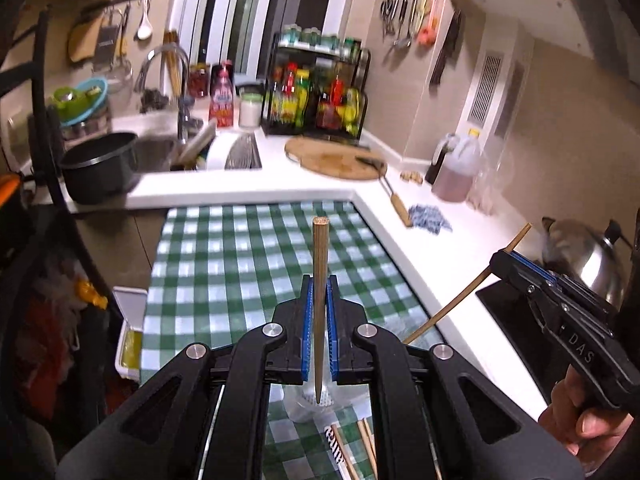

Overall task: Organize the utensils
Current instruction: 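Open both grippers to drop the chopsticks into the clear container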

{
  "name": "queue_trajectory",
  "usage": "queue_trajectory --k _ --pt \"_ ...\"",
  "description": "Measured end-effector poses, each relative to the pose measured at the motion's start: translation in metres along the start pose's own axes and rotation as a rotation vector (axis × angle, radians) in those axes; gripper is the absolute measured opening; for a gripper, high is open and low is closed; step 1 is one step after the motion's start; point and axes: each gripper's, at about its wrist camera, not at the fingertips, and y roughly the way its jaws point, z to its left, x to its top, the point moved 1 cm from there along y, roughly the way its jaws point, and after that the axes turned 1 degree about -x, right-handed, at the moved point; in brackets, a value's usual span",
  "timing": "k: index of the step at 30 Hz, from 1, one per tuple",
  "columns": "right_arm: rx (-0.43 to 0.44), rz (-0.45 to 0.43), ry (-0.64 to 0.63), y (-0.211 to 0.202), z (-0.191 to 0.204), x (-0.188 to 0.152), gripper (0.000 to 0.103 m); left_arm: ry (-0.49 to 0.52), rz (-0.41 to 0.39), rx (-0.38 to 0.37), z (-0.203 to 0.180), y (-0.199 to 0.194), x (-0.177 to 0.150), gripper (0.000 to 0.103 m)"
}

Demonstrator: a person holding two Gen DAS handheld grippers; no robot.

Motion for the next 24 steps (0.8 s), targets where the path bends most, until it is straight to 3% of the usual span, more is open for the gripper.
queue_trajectory --k 5,7,9,10,17,20,24 --pt "-0.013 0.086 -0.007 0.017 -0.002 -0.015 0.009 -0.014 0.048 0.004 0.008 0.017 -0.007 0.008" --pt "-0.038 0.114 -0.033 0.019 0.0 -0.017 0.013 -0.022 0.056 0.01 0.008 0.017 -0.006 0.029" --pt "-0.062 0.117 -0.045 0.012 0.001 -0.015 0.043 -0.01 0.018 0.021 0.006 0.005 -0.002 0.036" --pt "-0.077 0.119 -0.055 0.009 0.001 -0.014 0.046 0.0 -0.01 0.032 0.004 -0.002 0.0 0.037" --pt "-0.108 0.066 -0.104 -0.042 0.003 -0.013 0.047 0.006 -0.18 0.074 -0.006 -0.071 0.0 0.038" --pt "-0.096 0.012 -0.094 -0.078 -0.002 -0.025 0.047 0.023 -0.226 0.089 -0.013 -0.1 -0.023 0.037" --pt "-0.06 -0.021 -0.082 -0.111 -0.005 -0.055 0.042 0.028 -0.229 0.098 -0.018 -0.118 -0.062 0.037"
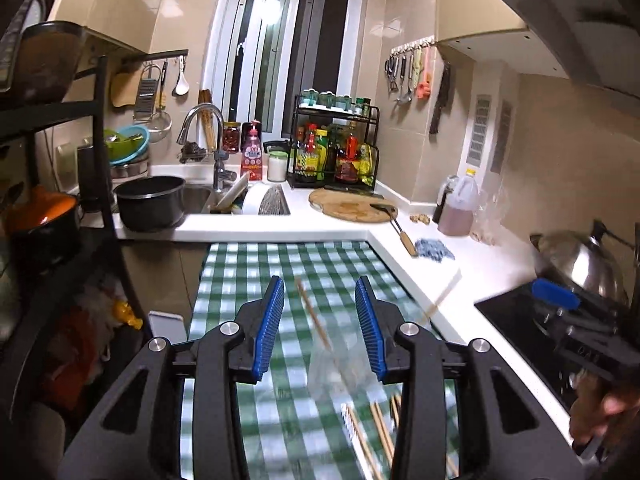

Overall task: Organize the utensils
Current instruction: 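Open both grippers to drop the chopsticks into the clear container, then grasp the white spoon with the left gripper while the right gripper grasps a chopstick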

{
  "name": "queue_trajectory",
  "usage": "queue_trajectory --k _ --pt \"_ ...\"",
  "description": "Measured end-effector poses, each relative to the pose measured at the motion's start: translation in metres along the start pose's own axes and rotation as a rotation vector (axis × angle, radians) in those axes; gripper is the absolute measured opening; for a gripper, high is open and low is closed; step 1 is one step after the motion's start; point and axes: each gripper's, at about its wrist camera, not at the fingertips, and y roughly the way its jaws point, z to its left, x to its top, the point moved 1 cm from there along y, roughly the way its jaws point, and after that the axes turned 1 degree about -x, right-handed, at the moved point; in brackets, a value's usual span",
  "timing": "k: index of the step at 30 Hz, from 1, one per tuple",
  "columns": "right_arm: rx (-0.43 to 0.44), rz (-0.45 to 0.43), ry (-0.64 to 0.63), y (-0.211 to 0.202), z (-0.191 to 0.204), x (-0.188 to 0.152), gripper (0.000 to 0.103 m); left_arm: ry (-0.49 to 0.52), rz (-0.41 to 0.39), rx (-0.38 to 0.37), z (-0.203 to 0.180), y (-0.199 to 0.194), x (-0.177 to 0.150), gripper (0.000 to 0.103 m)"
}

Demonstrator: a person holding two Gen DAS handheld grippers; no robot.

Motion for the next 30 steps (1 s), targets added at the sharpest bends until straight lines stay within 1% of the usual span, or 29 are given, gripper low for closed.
queue_trajectory --k 1,2,3,4,5,6,7,8,9,11,14,16,17,18,19,20,22,24,29,30 --pt "0.007 -0.008 0.003 -0.005 0.0 -0.007 0.04 0.003 0.008 -0.002 -0.001 -0.005 -0.012 0.037" --pt "0.01 -0.022 0.006 -0.013 -0.001 -0.018 0.036 0.008 0.018 -0.005 -0.003 -0.009 -0.026 0.036" --pt "0.011 -0.03 0.01 -0.018 -0.001 -0.027 0.031 0.012 0.027 -0.007 -0.004 -0.011 -0.036 0.032" --pt "0.011 -0.034 0.015 -0.022 -0.002 -0.036 0.028 0.018 0.039 -0.006 -0.006 -0.013 -0.051 0.029" --pt "0.01 -0.029 0.026 -0.025 -0.003 -0.05 0.024 0.02 0.05 -0.004 -0.008 -0.015 -0.065 0.026" --pt "0.006 -0.015 0.03 -0.025 -0.003 -0.059 0.016 0.016 0.059 -0.004 -0.007 -0.015 -0.076 0.022" --pt "0.005 0.01 0.029 -0.022 -0.003 -0.071 0.011 0.006 0.073 -0.007 -0.007 -0.015 -0.09 0.017" --pt "0.011 0.033 0.021 -0.021 -0.001 -0.084 0.005 -0.008 0.095 -0.006 -0.007 -0.013 -0.107 0.017" --pt "0.01 0.061 0.009 -0.018 0.0 -0.1 0.005 -0.016 0.117 -0.006 -0.006 -0.011 -0.12 0.017" --pt "0.016 0.125 0.013 -0.009 -0.001 -0.127 0.005 -0.033 0.17 -0.012 -0.008 -0.004 -0.148 0.014" --pt "0.011 0.2 0.049 0.004 -0.006 -0.156 0.005 -0.084 0.273 -0.045 -0.013 0.011 -0.192 0.013" --pt "0.019 0.318 0.06 0.023 -0.006 -0.176 0.005 -0.1 0.315 -0.067 -0.019 0.019 -0.21 0.013" --pt "0.036 0.357 0.067 0.029 -0.005 -0.183 0.005 -0.121 0.327 -0.089 -0.02 0.022 -0.216 0.013" --pt "0.046 0.375 0.078 0.033 -0.006 -0.187 0.005 -0.158 0.334 -0.114 -0.02 0.026 -0.219 0.013" --pt "0.051 0.396 0.093 0.036 -0.007 -0.191 0.005 -0.18 0.335 -0.124 -0.02 0.028 -0.221 0.013" --pt "0.06 0.418 0.107 0.041 -0.007 -0.195 0.006 -0.192 0.338 -0.132 -0.021 0.031 -0.224 0.013" --pt "0.062 0.434 0.111 0.044 -0.007 -0.201 0.006 -0.206 0.371 -0.154 -0.024 0.038 -0.229 0.013" --pt "0.053 0.444 0.085 0.045 -0.003 -0.205 0.008 -0.2 0.377 -0.152 -0.028 0.038 -0.234 0.014" --pt "0.021 0.483 0.046 0.049 0.002 -0.214 0.008 -0.184 0.394 -0.123 -0.037 0.041 -0.242 0.014" --pt "0.013 0.487 0.047 0.053 -0.002 -0.214 0.008 -0.178 0.398 -0.124 -0.04 0.041 -0.244 0.015"
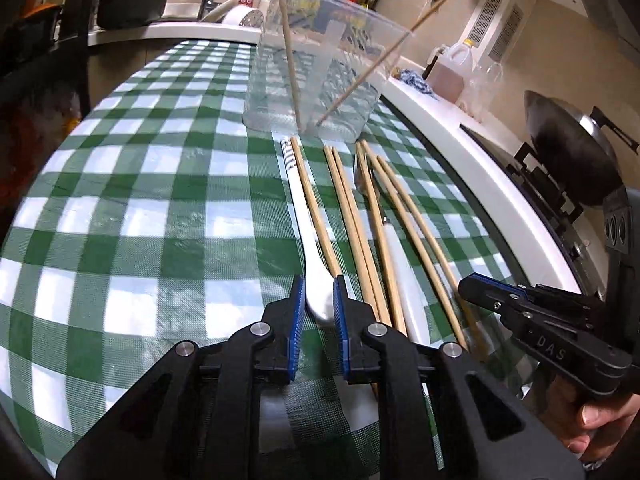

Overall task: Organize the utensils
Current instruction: 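Grasp the white spoon with the left gripper while the right gripper grasps a chopstick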

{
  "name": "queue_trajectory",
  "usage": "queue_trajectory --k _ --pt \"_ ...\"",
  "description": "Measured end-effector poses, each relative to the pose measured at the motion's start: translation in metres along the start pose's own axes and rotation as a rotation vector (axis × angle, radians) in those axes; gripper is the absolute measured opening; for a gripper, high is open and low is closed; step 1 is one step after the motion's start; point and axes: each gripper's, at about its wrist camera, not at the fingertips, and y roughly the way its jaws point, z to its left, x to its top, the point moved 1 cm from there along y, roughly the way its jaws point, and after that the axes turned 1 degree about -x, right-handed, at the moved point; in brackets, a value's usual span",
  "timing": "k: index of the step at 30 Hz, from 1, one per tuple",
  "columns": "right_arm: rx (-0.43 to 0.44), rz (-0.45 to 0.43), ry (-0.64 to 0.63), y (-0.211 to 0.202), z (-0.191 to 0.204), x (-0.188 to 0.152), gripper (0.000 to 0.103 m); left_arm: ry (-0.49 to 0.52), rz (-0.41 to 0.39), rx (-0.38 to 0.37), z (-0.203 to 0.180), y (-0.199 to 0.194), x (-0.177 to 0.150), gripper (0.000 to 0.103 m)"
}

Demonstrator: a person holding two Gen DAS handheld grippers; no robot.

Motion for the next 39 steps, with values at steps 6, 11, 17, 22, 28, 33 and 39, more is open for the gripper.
queue_trajectory --k 6,11,17,22,28,33,39 --pt "-0.019 0.019 -0.013 0.004 0.0 -0.002 0.013 0.079 -0.011 0.065 -0.015 0.005 -0.003 0.019" --pt "-0.056 0.009 -0.053 0.004 0.005 -0.005 0.013 0.082 -0.009 0.091 -0.013 0.004 -0.003 0.02" --pt "-0.058 0.001 -0.068 0.005 0.009 -0.005 0.006 0.065 -0.023 0.127 -0.002 -0.001 -0.002 0.014" --pt "-0.055 -0.005 -0.052 0.006 0.007 -0.004 0.006 0.051 -0.038 0.186 0.013 -0.01 -0.002 0.009" --pt "-0.065 -0.013 -0.025 0.008 0.003 -0.001 0.006 0.026 -0.078 0.271 0.033 -0.025 -0.005 0.009" --pt "-0.074 -0.016 -0.03 0.01 0.006 0.001 0.008 0.061 -0.09 0.291 0.034 -0.024 -0.009 0.009" --pt "-0.073 -0.017 -0.031 0.01 0.006 0.001 0.008 0.086 -0.095 0.291 0.029 -0.022 -0.008 0.01"
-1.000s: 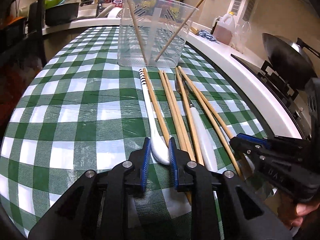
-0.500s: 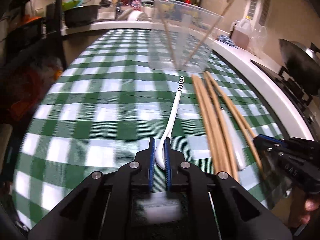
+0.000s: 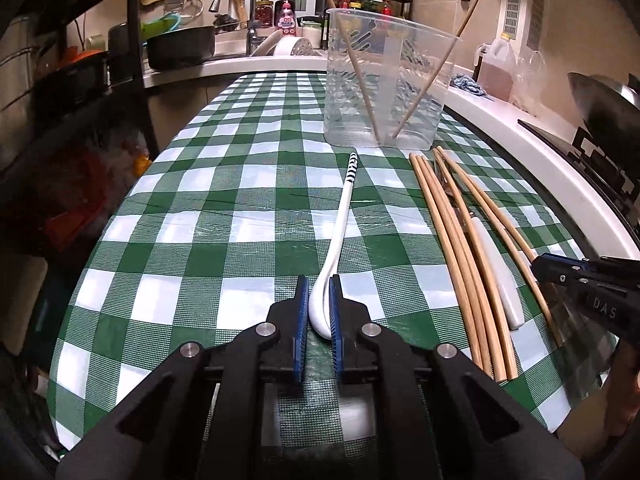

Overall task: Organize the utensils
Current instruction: 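Grasp the white spoon with the left gripper while the right gripper grasps a chopstick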

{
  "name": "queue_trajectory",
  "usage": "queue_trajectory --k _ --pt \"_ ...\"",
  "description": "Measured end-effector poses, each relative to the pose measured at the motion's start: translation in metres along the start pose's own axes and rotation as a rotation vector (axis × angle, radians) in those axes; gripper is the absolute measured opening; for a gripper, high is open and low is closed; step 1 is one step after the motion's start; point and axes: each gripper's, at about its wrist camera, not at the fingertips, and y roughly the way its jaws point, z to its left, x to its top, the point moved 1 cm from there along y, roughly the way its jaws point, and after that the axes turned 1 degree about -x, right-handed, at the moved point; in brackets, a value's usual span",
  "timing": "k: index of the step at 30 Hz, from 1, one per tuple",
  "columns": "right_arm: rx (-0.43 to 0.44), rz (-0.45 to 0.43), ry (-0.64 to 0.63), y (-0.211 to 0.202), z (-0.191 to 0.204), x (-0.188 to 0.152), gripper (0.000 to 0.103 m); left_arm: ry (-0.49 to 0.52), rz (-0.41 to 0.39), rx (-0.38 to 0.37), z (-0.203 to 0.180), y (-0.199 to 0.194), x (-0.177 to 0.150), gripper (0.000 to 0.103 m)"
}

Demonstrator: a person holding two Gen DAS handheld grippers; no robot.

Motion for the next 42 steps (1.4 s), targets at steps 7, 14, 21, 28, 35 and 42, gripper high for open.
queue_trajectory --k 7,14,21,28,35,42 --pt "-0.001 0.001 -0.005 -0.0002 0.0001 0.0 0.007 0.021 -0.004 0.002 -0.0044 0.0021 0.001 0.01" --pt "0.005 0.003 0.015 -0.0006 -0.0023 -0.001 0.006 0.012 -0.007 0.013 -0.0028 -0.0021 0.0026 0.01" --pt "-0.004 0.003 0.007 -0.0008 -0.0005 -0.0016 0.007 0.01 0.008 0.011 -0.0018 0.0017 0.0009 0.01" --pt "-0.008 0.006 0.0 -0.0011 0.0002 -0.0013 0.007 0.021 0.005 0.011 -0.005 0.0029 0.001 0.01" --pt "-0.012 0.006 -0.008 -0.0016 0.0008 -0.0013 0.008 0.026 0.003 0.01 -0.0059 0.0026 0.0004 0.01" --pt "-0.017 0.004 -0.018 -0.0018 0.0019 -0.0014 0.006 0.028 0.004 0.008 -0.0064 0.0031 0.0012 0.01"
